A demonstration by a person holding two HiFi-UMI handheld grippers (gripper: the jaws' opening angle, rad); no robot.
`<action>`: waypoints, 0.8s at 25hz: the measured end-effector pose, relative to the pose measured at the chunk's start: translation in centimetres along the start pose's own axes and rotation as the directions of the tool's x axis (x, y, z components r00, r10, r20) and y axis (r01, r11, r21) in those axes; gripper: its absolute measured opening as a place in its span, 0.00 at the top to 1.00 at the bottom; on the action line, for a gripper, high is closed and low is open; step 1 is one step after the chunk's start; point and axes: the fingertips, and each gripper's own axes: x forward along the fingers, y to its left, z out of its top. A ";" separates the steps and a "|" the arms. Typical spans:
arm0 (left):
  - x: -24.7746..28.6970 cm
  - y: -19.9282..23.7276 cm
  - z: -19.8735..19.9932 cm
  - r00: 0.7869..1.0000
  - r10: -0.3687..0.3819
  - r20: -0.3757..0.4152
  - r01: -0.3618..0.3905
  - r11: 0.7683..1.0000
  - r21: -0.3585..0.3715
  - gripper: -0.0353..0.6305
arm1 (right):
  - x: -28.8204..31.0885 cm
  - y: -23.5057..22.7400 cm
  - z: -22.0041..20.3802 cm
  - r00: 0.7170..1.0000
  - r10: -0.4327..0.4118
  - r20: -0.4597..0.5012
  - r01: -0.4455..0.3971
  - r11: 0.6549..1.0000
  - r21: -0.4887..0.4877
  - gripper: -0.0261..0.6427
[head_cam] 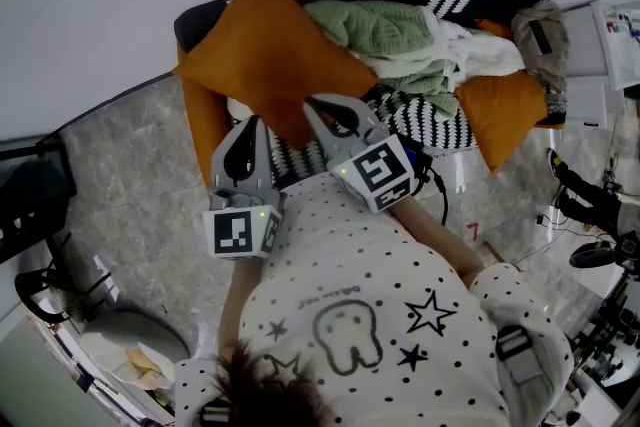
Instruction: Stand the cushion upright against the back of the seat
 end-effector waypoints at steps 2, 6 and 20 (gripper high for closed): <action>0.0 0.0 0.1 1.000 0.001 0.002 -0.001 1.000 0.000 0.94 | 0.0 0.0 0.1 1.000 0.000 0.002 0.000 1.000 -0.002 0.96; 0.0 0.0 0.1 1.000 0.000 0.006 0.000 1.000 0.001 0.94 | -0.1 -0.1 0.1 1.000 -0.004 0.005 0.004 1.000 0.001 0.96; 0.0 0.0 0.0 1.000 0.002 0.005 -0.002 1.000 -0.002 0.94 | -0.2 -0.2 -0.1 1.000 -0.009 0.002 0.009 1.000 -0.003 0.96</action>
